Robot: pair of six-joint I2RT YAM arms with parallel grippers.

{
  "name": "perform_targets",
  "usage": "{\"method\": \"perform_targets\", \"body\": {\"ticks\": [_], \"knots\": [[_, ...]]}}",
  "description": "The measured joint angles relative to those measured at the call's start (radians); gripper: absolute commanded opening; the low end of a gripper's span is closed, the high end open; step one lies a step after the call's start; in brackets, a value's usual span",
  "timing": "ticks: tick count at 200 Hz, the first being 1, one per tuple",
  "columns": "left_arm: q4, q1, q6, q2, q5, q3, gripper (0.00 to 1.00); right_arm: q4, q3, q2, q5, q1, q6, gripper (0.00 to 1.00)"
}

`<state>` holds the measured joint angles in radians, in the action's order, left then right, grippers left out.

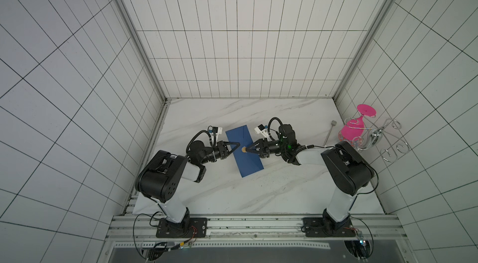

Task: Open the envelope
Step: Pick up the envelope from the center of the board, then open the envelope flap on the envelope.

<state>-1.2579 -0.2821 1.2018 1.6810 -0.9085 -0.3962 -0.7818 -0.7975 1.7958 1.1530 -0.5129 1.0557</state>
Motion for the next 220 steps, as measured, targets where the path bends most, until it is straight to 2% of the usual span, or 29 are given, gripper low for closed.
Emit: {"method": "perform_targets", "body": {"ticks": [4, 6, 21, 32, 52, 80, 99, 139, 193, 220], "knots": [[0.003, 0.000, -0.003, -0.002, 0.000, 0.000, 0.00, 0.018, 0.000, -0.004, -0.005, 0.003, -0.012, 0.90], [0.006, 0.000, -0.004, -0.005, 0.001, 0.001, 0.00, 0.028, 0.002, -0.007, -0.007, 0.006, -0.018, 0.93], [0.039, 0.000, -0.027, -0.026, 0.008, 0.002, 0.00, 0.158, 0.014, -0.052, -0.053, 0.040, -0.092, 0.96], [0.089, -0.003, -0.057, -0.056, 0.023, 0.002, 0.00, 0.302, 0.013, -0.105, -0.120, 0.068, -0.167, 0.96], [0.286, -0.031, -0.171, -0.163, 0.098, -0.005, 0.00, 0.635, -0.032, -0.224, -0.343, 0.092, -0.317, 0.96], [0.675, -0.184, -0.396, -0.342, 0.325, -0.080, 0.00, 0.963, -0.179, -0.290, -0.647, 0.041, -0.432, 0.94], [0.803, -0.256, -0.489, -0.384, 0.430, -0.121, 0.00, 1.101, -0.280, -0.292, -0.810, -0.024, -0.466, 0.90], [0.970, -0.279, -0.577, -0.340, 0.577, -0.135, 0.00, 1.264, -0.404, -0.281, -1.019, -0.117, -0.484, 0.83], [1.037, -0.319, -0.617, -0.334, 0.629, -0.151, 0.00, 1.340, -0.526, -0.166, -1.114, -0.200, -0.482, 0.71], [1.035, -0.319, -0.618, -0.344, 0.629, -0.151, 0.00, 1.352, -0.567, -0.092, -1.148, -0.241, -0.474, 0.70]]}}
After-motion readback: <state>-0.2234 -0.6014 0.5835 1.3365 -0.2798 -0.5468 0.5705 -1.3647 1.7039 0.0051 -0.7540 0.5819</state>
